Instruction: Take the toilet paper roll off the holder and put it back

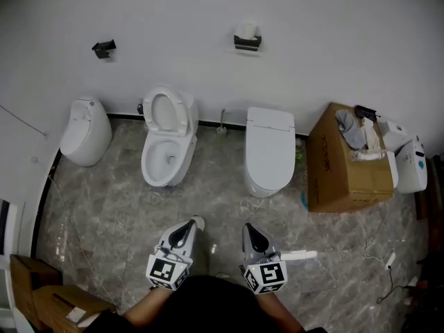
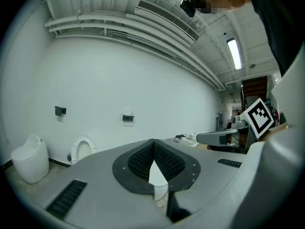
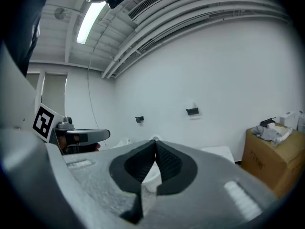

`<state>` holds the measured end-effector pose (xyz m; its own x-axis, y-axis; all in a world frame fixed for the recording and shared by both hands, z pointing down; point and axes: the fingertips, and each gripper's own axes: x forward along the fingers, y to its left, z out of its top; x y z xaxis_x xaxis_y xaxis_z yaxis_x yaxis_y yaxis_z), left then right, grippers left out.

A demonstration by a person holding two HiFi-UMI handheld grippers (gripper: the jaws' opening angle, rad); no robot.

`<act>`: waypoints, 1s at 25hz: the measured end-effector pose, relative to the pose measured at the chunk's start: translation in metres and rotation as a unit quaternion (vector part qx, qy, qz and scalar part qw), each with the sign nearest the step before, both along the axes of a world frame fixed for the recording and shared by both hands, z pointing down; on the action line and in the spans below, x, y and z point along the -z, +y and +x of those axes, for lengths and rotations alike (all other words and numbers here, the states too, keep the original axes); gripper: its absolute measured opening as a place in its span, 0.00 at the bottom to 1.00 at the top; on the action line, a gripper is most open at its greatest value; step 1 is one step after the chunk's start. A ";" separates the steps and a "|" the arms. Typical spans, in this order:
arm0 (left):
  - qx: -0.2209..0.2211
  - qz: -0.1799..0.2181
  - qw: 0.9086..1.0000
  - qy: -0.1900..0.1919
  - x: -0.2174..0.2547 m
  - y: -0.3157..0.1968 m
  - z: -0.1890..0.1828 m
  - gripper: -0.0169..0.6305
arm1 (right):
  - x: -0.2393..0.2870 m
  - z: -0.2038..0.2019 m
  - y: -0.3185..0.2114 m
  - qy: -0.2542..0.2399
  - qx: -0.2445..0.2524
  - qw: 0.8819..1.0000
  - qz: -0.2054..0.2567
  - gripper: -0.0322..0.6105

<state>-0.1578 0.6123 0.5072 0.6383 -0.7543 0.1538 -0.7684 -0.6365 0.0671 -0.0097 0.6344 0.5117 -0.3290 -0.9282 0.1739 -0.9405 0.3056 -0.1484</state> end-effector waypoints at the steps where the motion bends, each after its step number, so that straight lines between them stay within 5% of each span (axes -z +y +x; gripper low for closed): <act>1: -0.003 -0.003 1.000 0.003 -0.003 -0.013 -0.001 0.05 | -0.004 0.000 -0.012 0.006 -0.004 1.000 -0.006 0.05; 16: -0.060 -0.018 0.997 0.044 -0.006 -0.286 -0.031 0.05 | 0.003 -0.021 -0.282 0.057 -0.071 0.995 -0.045 0.05; 25: -0.089 -0.003 0.994 0.056 0.002 -0.384 -0.030 0.05 | 0.008 -0.029 -0.365 0.056 -0.098 0.993 -0.038 0.05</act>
